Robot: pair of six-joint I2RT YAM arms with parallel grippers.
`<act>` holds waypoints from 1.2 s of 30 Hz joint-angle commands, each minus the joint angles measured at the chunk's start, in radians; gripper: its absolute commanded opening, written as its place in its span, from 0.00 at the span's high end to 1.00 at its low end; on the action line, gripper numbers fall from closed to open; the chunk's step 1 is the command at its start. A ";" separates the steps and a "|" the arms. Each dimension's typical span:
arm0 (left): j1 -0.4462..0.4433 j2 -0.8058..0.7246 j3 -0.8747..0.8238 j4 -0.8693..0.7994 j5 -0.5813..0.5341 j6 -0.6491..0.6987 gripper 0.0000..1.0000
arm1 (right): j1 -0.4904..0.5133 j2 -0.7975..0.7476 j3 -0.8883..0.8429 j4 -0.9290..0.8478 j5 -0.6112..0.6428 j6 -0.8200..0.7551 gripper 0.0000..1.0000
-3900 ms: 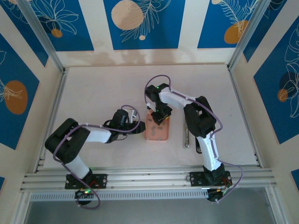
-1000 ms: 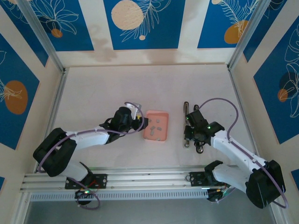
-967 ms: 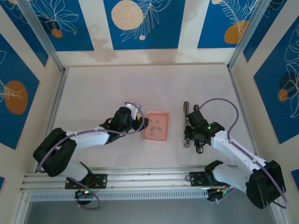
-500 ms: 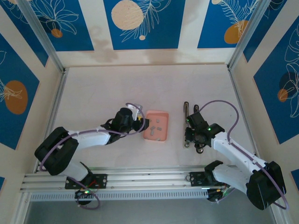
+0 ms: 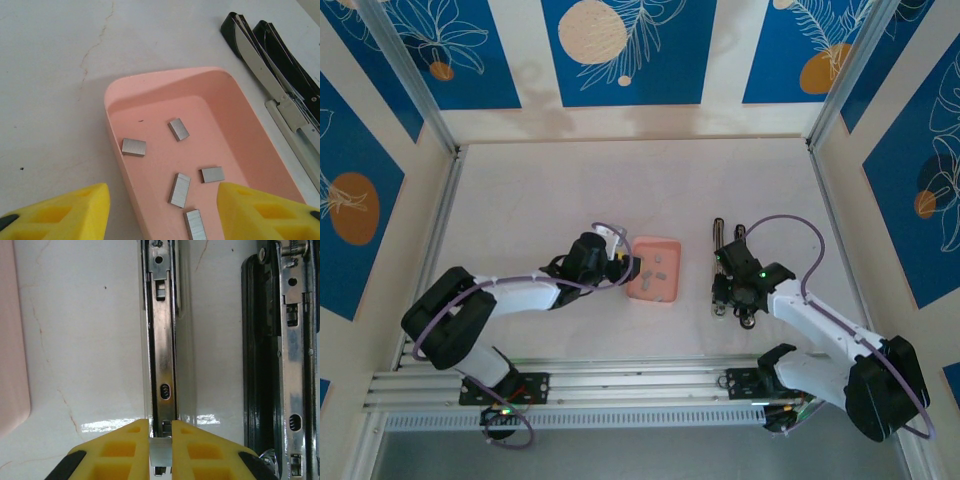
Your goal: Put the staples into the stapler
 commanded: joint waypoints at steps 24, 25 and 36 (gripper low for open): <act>-0.015 0.032 0.019 0.035 0.009 -0.007 0.42 | 0.023 -0.015 0.021 -0.050 0.027 0.021 0.85; -0.016 0.034 0.019 0.035 0.011 -0.007 0.42 | 0.024 -0.014 0.022 -0.051 0.026 0.023 0.85; -0.018 0.038 0.017 0.039 0.011 -0.008 0.42 | 0.020 -0.021 0.027 -0.058 0.037 0.026 0.85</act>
